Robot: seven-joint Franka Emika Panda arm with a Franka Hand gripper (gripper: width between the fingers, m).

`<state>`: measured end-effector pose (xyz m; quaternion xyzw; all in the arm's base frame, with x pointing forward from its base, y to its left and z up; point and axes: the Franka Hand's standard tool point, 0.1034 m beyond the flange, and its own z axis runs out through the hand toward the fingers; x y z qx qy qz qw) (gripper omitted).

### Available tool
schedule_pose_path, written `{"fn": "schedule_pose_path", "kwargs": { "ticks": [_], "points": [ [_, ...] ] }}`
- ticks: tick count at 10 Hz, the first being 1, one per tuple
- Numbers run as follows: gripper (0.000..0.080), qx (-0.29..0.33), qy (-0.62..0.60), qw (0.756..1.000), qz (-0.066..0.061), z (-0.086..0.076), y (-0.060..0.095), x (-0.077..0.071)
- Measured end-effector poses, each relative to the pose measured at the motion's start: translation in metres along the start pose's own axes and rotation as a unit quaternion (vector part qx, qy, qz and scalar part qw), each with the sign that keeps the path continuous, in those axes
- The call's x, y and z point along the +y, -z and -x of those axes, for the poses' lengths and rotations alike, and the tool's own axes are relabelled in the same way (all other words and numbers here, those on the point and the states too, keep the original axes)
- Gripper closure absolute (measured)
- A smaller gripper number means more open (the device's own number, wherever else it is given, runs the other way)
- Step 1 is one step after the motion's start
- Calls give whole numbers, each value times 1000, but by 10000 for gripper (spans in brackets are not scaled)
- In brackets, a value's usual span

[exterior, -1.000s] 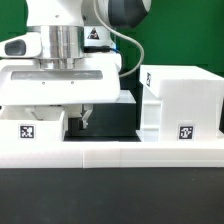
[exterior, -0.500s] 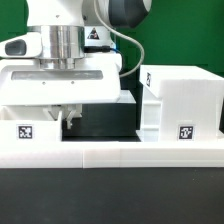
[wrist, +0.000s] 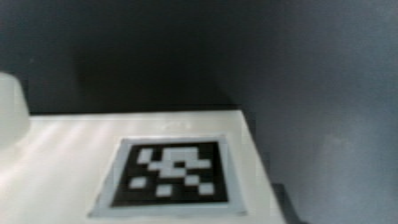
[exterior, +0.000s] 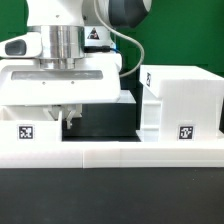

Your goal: Assemble drawer

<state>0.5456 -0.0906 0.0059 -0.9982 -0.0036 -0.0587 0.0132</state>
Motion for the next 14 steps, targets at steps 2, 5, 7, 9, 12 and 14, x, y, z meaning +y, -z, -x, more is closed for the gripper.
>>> {"fn": "schedule_pose_path", "kwargs": {
  "ticks": [2, 5, 7, 9, 12, 14],
  "points": [
    [759, -2, 14, 1000, -1, 1, 1, -1],
    [758, -25, 82, 996, -11, 3, 20, -10],
    [758, -26, 94, 995, -12, 5, 21, -10],
    [758, -27, 179, 983, -12, 6, 20, -8],
    [758, -33, 335, 942, -9, 8, 19, -8],
    [758, -42, 460, 887, -8, 14, 17, -7]
  ]
}}
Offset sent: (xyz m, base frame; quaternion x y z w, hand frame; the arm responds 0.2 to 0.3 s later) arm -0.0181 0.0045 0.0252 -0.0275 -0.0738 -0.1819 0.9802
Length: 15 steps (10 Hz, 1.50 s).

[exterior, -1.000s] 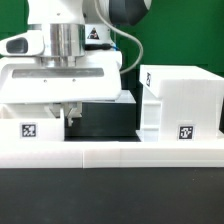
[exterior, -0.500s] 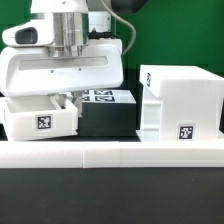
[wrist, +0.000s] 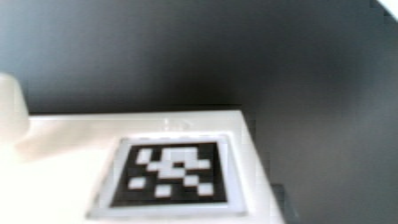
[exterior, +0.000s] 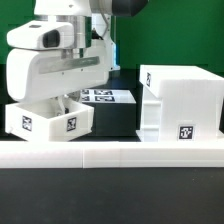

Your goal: Assemble drawer

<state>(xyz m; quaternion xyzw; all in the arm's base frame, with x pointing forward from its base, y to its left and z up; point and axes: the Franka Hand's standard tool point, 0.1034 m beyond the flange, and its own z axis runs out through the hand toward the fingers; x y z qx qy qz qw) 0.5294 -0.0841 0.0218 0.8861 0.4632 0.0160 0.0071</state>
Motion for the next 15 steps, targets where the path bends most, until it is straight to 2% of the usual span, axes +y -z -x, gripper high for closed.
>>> {"fn": "schedule_pose_path", "kwargs": {
  "ticks": [2, 6, 7, 11, 13, 15],
  "points": [
    [758, -5, 71, 997, -2, 5, 2, -4],
    [758, -21, 242, 970, -2, 13, 0, -1],
    [758, -25, 278, 960, 1, 12, -1, -2],
    [758, -22, 290, 957, -2, -8, -1, -12],
    [758, -19, 303, 953, -5, -3, -2, -8],
    [758, 0, 304, 953, -21, 17, -2, 1]
  ]
}}
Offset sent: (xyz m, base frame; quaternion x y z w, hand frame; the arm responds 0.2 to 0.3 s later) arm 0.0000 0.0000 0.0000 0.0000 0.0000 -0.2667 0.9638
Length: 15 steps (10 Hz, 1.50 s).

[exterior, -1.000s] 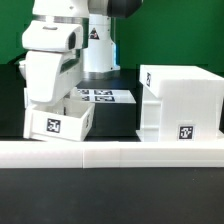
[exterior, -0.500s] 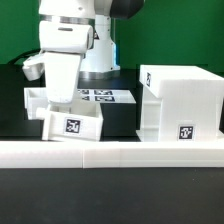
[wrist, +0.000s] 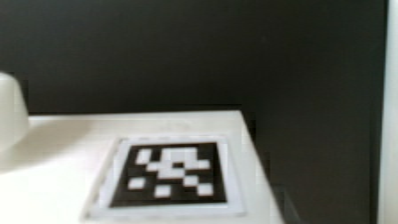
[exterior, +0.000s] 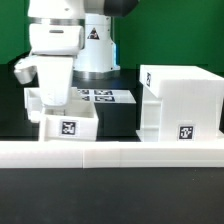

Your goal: Assemble drawer

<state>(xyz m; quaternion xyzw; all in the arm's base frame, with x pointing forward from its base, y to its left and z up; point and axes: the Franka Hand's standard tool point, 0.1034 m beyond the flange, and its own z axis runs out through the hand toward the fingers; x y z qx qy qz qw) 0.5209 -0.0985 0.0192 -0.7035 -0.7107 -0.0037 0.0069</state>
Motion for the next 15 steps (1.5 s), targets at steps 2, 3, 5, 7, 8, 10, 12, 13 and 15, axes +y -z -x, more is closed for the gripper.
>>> {"fn": "schedule_pose_path", "kwargs": {
  "ticks": [2, 3, 5, 7, 8, 10, 12, 13, 15],
  "points": [
    [758, 20, -11, 1000, -7, 4, -2, -3],
    [758, 22, -12, 1000, -8, -2, -4, -2],
    [758, 24, -14, 1000, -8, -14, -5, 0],
    [758, 24, -27, 999, -9, -11, -4, -1],
    [758, 24, -27, 999, -9, -11, -5, -2],
    [758, 25, -7, 1000, -9, -11, -5, -1],
    [758, 27, 3, 1000, -5, -30, -2, 8],
    [758, 30, 9, 999, -4, -38, -2, 9],
    [758, 31, 29, 999, -3, -54, -5, 17]
  ]
}}
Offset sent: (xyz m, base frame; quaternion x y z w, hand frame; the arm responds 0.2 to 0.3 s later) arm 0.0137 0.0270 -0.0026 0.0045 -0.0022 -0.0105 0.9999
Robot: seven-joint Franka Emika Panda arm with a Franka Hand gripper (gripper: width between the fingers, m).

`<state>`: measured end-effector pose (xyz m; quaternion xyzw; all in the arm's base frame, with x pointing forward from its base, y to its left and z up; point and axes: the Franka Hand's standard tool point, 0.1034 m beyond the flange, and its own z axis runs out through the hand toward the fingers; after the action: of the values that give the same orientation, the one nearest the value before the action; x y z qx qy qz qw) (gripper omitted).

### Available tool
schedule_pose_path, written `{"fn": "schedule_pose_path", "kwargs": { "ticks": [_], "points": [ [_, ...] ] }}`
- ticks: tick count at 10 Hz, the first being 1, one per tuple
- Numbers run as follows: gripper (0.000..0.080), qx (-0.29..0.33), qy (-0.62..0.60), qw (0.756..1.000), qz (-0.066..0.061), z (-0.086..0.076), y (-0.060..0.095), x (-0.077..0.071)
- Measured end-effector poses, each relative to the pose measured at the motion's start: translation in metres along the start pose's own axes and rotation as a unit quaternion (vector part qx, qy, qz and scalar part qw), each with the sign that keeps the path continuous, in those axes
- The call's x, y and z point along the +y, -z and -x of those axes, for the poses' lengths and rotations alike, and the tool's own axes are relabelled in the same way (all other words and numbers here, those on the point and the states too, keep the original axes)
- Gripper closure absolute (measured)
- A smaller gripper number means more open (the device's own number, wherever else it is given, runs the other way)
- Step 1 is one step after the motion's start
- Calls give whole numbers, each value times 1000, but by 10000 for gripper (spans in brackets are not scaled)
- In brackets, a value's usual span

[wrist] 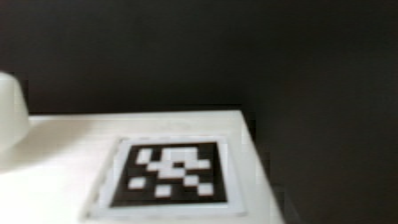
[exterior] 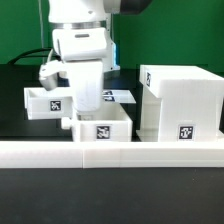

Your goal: Assemble drawer

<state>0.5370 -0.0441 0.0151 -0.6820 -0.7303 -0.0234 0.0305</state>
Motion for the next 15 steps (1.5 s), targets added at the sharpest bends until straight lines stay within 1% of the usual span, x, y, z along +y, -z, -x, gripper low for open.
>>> {"fn": "schedule_pose_path", "kwargs": {
  "ticks": [1, 5, 6, 7, 8, 10, 11, 14, 15],
  "points": [
    [758, 0, 11, 1000, -2, -6, -3, 4],
    [758, 0, 9, 1000, -4, -4, -6, 3],
    [758, 1, 5, 1000, -3, -8, -6, 3],
    [758, 3, 2, 1000, -5, -13, -6, 4],
    [758, 6, -5, 1000, -25, -17, -6, 2],
    [758, 8, -11, 999, -39, -23, -5, 3],
    [758, 8, -14, 999, -36, -24, -5, 3],
    [758, 8, -15, 999, -35, -25, -5, 4],
    [758, 8, -15, 999, -31, -25, -6, 5]
  ]
}}
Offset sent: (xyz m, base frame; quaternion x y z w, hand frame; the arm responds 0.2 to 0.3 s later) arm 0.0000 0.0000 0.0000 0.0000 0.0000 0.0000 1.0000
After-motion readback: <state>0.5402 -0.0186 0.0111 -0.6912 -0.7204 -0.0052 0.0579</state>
